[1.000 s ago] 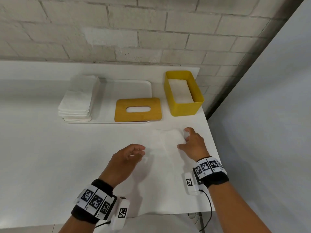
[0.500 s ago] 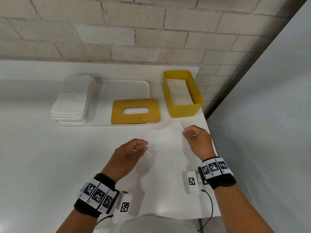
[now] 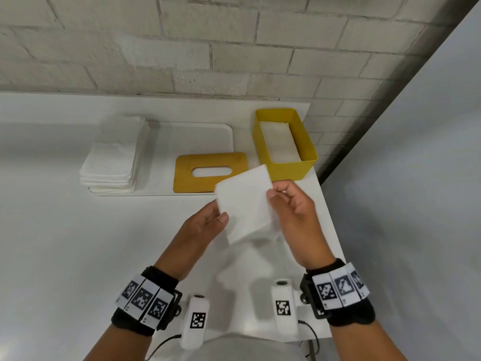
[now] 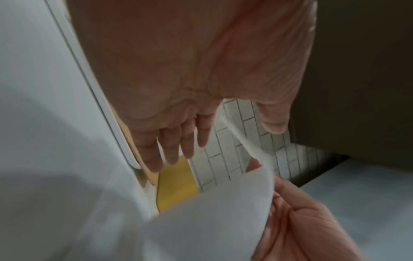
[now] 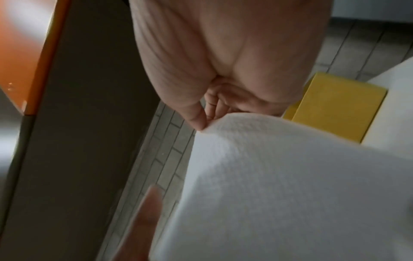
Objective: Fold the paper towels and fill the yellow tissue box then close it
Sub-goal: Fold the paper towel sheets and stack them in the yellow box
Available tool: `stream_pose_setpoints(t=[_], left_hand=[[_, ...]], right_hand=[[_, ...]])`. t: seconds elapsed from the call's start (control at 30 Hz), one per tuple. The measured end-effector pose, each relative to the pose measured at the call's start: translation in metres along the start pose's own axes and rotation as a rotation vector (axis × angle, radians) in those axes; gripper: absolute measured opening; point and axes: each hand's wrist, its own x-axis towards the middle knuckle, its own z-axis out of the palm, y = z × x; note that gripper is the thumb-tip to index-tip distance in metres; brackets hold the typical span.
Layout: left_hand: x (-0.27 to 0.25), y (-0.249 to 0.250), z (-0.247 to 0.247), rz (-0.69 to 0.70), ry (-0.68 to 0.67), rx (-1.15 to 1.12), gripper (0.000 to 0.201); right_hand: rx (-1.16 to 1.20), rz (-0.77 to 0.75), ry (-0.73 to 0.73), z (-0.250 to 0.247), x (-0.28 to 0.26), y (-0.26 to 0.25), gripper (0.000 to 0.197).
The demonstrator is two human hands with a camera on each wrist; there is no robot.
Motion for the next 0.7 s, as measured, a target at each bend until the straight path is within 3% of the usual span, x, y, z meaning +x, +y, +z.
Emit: stream_pose_setpoints(t=[0.13,0.23,0.3,0.33,0.4,0.47,0.57,0.7], left_hand=[[-0.007,0.001,0.005,-0.090,0.088,-0.254,0.029],[-0.007,-0.007,0.003,-0.110,0.254,-0.321,0.024],[-0.005,-0.014,-0.005,-0.157,0.355,-0.318,0.021],[-0.004,-0.018,-0.010,-0.178,0.382,-0.307,0.023],[-0.004,-0.025,-0.018,-0.211,0.399,-0.263,0.030],[-0.004,-0.028,-0.023,-0.222,0.394,-0.197,0.028],[-0.006,-0.030,-0.026,-0.232,0.385,-0.130,0.027],[-0.007,-0.029,-0.027,-0.260,0.382,-0.120,0.026]], right_hand=[[-0.076,0.077,-0.087,0.021,-0.012,0.015,0.008],[-0.221,0.233,-0.107,0.014,-0.007,0.037,0.006],[-0.464,0.291,-0.040,0.002,0.001,0.058,0.008],[-0.632,0.303,-0.025,-0.003,0.005,0.068,0.021],[-0.825,0.341,-0.038,-0.007,0.009,0.083,0.047],[-0.880,0.349,-0.036,-0.003,0.011,0.092,0.059],[-0.944,0.328,-0.051,0.000,0.013,0.101,0.055],[-0.895,0.417,-0.074,-0.002,0.019,0.098,0.047]])
